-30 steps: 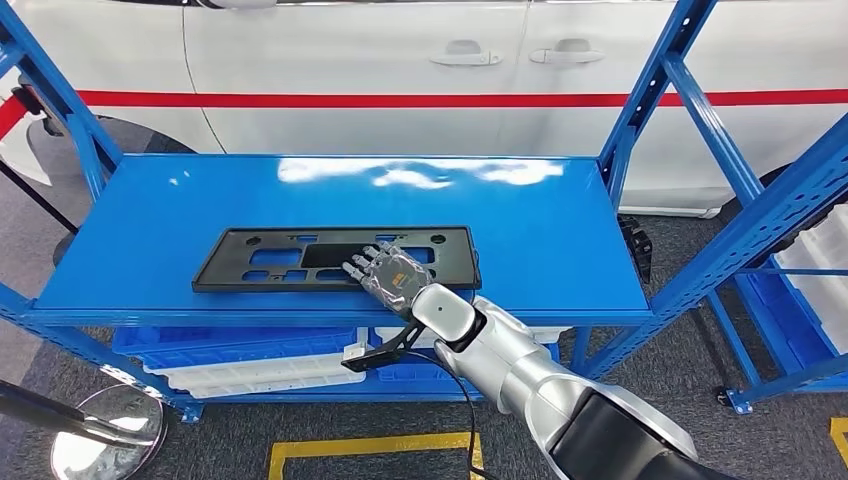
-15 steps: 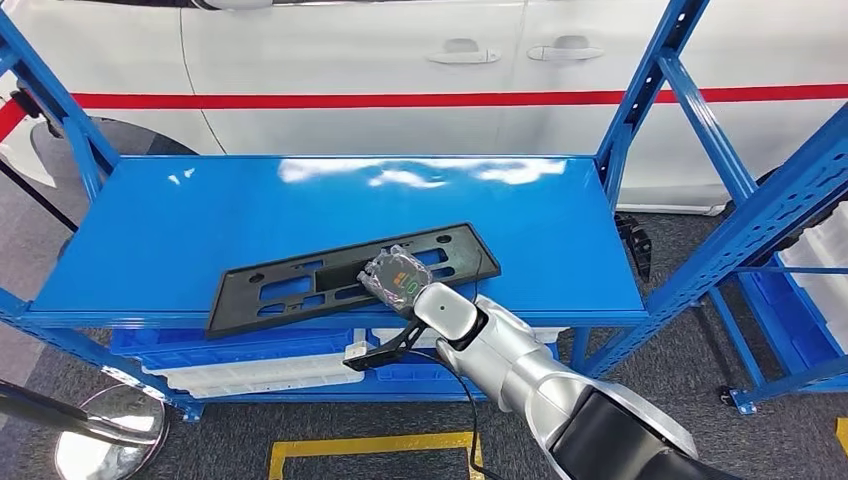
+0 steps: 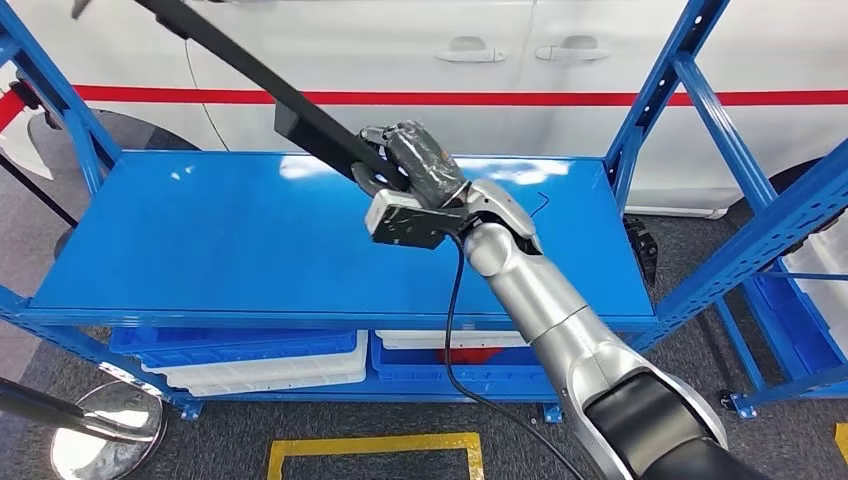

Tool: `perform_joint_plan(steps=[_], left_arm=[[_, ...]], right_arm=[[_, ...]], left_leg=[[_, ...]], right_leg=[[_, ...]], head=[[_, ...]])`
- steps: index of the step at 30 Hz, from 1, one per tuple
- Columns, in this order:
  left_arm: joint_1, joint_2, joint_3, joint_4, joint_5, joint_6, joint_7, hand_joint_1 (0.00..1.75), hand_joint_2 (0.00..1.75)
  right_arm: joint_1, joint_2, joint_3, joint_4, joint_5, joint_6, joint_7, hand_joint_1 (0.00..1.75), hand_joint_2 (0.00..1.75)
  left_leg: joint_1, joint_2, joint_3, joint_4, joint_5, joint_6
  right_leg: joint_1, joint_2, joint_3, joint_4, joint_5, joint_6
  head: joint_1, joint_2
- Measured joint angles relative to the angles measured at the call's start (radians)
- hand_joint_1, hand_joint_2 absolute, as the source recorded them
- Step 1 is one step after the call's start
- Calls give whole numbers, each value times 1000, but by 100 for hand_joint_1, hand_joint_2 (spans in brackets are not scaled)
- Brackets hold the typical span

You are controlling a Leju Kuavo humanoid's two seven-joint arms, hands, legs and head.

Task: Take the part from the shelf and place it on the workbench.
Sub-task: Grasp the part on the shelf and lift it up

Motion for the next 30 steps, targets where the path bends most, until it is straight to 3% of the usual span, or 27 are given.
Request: perform_joint_plan(steps=[2, 5, 6, 7, 8, 10, 12, 16, 18, 20, 21, 22, 23, 24, 26, 27, 30], left_arm=[[1, 0, 5, 0, 4, 4, -7, 0, 175], [-2, 0, 13, 0, 8, 5, -13, 0, 175], [-2, 0, 15, 0, 9, 5, -14, 0, 175], [-2, 0, 16, 0, 10, 4, -18, 0, 175], [-2, -1, 16, 0, 12, 1, -22, 0, 175], [-4, -2, 17, 0, 17, -8, -36, 0, 175], [-6, -4, 19, 0, 25, -16, -54, 0, 175], [-7, -4, 23, 0, 30, -20, -74, 0, 175], [-7, -4, 23, 0, 28, -22, -77, 0, 175], [-6, -4, 23, 0, 27, -27, -76, 0, 175], [-4, -4, 23, 0, 27, -28, -76, 0, 175], [-3, -4, 23, 0, 27, -28, -76, 0, 175], [-3, -4, 24, 0, 27, -28, -76, 0, 175], [-3, -4, 24, 0, 27, -28, -76, 0, 175], [-4, -3, 24, 0, 25, -29, -76, 0, 175], [-3, -3, 24, 0, 24, -31, -77, 0, 175], [1, -4, 26, 0, 34, -32, -79, 0, 175]], right_arm=[[1, -12, -30, -84, -109, 50, -17, 175, 175], [5, -29, -66, -178, -204, 97, -26, 175, 175], [12, -35, -75, -201, -240, 120, -26, 175, 175], [22, -42, -82, -222, -292, 151, -27, 175, 175], [36, -49, -90, -246, -362, 188, -28, 175, 175], [64, -64, -103, -294, -508, 262, -25, 175, 175], [90, -76, -108, -332, -631, 324, -11, 175, 175], [141, -96, -108, -372, -742, 384, 25, 175, 175], [156, -99, -107, -384, -765, 399, 33, 175, 175], [173, -100, -105, -389, -788, 416, 44, 175, 175], [182, -101, -103, -391, -796, 422, 48, 175, 175], [191, -102, -101, -393, -800, 426, 51, 175, 175], [197, -103, -99, -395, -802, 428, 53, 175, 175], [201, -104, -97, -397, -805, 429, 54, 175, 175], [203, -105, -97, -402, -818, 431, 57, 175, 175], [204, -106, -96, -403, -828, 435, 62, 175, 175], [209, -107, -90, -406, -860, 447, 81, 175, 175]], left_leg=[[3, -1, 3, -6, 3, 10], [3, 0, 4, -6, 1, 17], [3, -1, 5, -6, 1, 17], [3, -2, 6, -6, 0, 18], [3, -4, 8, -6, -1, 17], [2, -8, 11, -7, -4, 13], [1, -9, 11, -9, -5, 5], [0, -7, 11, -1, -20, -14], [-1, -3, -26, 86, -73, -18], [0, -2, -87, 220, -133, -22], [0, -1, -107, 262, -143, -23], [0, -1, -111, 266, -133, -24], [0, 0, -94, 229, -105, -24], [0, 1, -62, 160, -66, -22], [-2, 3, 0, 33, -18, -14], [-3, 3, 14, 1, -10, -10], [-5, 1, 17, -12, -6, 5]], right_leg=[[-3, 1, -22, 50, -33, 13], [-10, 1, -114, 229, -109, 26], [-12, 1, -136, 264, -112, 27], [-13, 1, -139, 263, -96, 27], [-14, 1, -122, 221, -63, 24], [-11, 1, -58, 78, 5, 15], [-4, 2, -21, -6, 29, 7], [-6, 1, -11, -26, 32, -12], [-10, 0, -4, -36, 36, -22], [-8, -1, -3, -36, 35, -27], [-6, -1, -3, -35, 34, -27], [-6, 0, -3, -33, 33, -28], [-6, 0, -3, -31, 31, -27], [-6, 1, -2, -26, 29, -25], [-3, 2, -5, -17, 23, -19], [-1, 2, -7, -13, 22, -16], [-2, 2, -9, -11, 22, -1]], head=[[0, 0], [0, 0], [0, 0], [0, 0], [0, 0], [0, 0], [0, 0], [0, 0], [0, 0], [0, 0], [0, 0], [0, 0], [0, 0], [0, 0], [0, 0], [0, 0], [0, 0]])
